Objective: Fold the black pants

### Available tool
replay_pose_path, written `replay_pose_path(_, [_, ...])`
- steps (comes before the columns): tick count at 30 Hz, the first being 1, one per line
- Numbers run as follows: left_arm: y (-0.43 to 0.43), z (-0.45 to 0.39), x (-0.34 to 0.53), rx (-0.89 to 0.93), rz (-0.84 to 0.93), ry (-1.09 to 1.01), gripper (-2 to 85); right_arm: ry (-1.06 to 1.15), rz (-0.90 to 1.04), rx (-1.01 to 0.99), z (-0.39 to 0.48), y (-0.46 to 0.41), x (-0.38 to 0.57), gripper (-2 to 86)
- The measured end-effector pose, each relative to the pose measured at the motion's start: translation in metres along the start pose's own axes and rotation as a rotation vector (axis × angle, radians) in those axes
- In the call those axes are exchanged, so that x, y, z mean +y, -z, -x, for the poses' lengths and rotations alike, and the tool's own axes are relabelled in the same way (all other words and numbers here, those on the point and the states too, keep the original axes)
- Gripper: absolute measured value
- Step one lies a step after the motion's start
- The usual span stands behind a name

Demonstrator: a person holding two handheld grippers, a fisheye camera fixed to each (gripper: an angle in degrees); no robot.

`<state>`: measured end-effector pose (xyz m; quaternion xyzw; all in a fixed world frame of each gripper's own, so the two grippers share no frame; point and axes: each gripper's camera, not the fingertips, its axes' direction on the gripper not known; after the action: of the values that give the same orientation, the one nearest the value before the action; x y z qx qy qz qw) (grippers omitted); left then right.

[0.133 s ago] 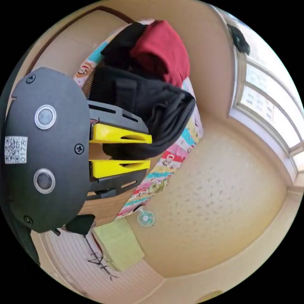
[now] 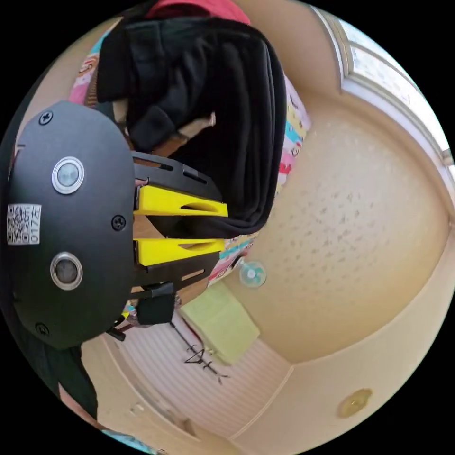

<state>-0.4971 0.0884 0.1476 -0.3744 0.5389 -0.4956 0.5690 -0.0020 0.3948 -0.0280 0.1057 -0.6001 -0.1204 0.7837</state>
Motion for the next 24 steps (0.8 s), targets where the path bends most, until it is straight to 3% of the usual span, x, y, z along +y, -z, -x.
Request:
replay_pose_path(4, [-0.133,-0.095,0.069,0.337,0.262,-0.276,7.8,0.011,0.077,0.096,0.026,-0.012,-0.02,0.6])
replay_pose_path(7, [-0.199,-0.121,0.17,0.555,0.489,-0.25,6.8,-0.035,0.114,0.226,0.039,-0.014,-0.026,1.0])
replay_pose_path(10, [-0.199,-0.109,0.257,0.655,0.509,-0.119,5.1,-0.04,0.2,0.285,0.047,-0.02,-0.034,2.0])
replay_pose_path(14, [-0.15,-0.074,0.3,0.509,0.483,-0.015,8.0,0.069,0.262,0.365,0.076,-0.063,-0.073,6.3])
replay_pose_path(19, [-0.076,0.013,0.292,0.141,0.342,0.251,12.8,0.231,0.443,0.303,0.108,-0.208,-0.149,12.2])
replay_pose_path(24, [-0.091,0.073,0.275,0.014,0.26,0.45,16.0,0.007,0.57,0.386,0.044,-0.368,-0.219,14.5])
